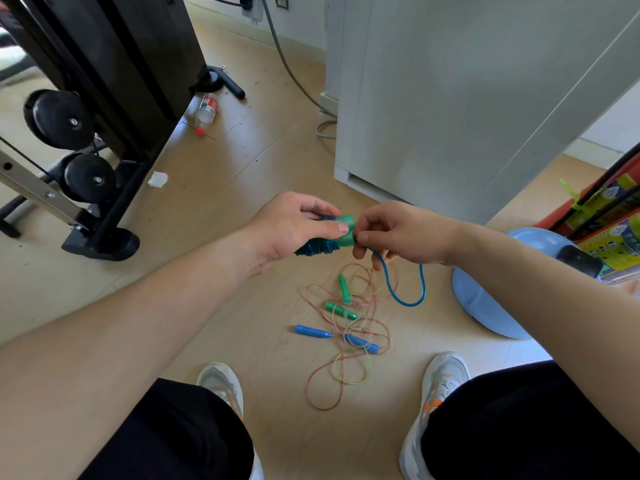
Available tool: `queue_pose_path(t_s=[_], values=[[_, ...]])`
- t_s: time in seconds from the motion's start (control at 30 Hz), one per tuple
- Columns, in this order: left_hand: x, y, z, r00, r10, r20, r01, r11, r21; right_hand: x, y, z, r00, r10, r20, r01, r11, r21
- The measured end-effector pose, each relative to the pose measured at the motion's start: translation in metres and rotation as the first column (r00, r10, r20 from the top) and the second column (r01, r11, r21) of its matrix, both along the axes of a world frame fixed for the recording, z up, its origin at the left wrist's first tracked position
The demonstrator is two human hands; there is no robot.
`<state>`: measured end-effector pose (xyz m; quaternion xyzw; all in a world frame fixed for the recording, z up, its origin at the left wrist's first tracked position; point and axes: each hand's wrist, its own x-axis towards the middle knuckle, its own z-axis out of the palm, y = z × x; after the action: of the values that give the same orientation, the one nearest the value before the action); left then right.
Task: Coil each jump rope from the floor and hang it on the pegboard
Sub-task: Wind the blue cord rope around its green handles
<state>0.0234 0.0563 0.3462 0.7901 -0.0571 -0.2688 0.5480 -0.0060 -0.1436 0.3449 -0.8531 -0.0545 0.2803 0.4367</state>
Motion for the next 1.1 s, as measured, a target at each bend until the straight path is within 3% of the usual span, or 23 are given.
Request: queue_pose_path(t_s=[0.2,0.37,0.53,0.67,0.8,0.97,1.1], values=[[0.001,0.001,-0.002,0.999,-0.024,0.022,0.025,0.999,-0.021,-0.001,0.003,0.003,0.981,-0.067,-0.181,0.082,0.993,0.079],[0.002,0.000,-0.009,0.992,-0.019,0.126,0.016,1.000,0.021,0.001,0.005,0.009,0.942,-0.220,-0.253,0.259,0.957,0.132],[0.002,-0.004,-0.018,0.969,-0.062,0.240,0.037,0.993,0.109,-0.005,0.012,0.012,0.969,-0.218,-0.118,0.221,0.975,0.014],[-0.001,-0.009,-0.018,0.935,-0.133,0.330,0.043,0.963,0.264,-0.009,0.016,0.011,0.970,-0.244,0.009,0.244,0.969,-0.040],[-0.007,-0.015,-0.023,0.937,-0.173,0.303,0.062,0.937,0.345,-0.013,0.021,0.005,0.966,-0.240,0.100,0.251,0.961,-0.118],[-0.007,-0.019,-0.030,0.988,-0.019,0.154,-0.005,0.989,0.150,-0.009,0.018,-0.001,0.933,-0.326,0.154,0.342,0.936,-0.087],[-0.008,-0.022,-0.026,0.996,0.084,0.005,-0.084,0.996,0.003,-0.003,0.015,-0.005,0.911,-0.408,0.051,0.409,0.913,0.005]])
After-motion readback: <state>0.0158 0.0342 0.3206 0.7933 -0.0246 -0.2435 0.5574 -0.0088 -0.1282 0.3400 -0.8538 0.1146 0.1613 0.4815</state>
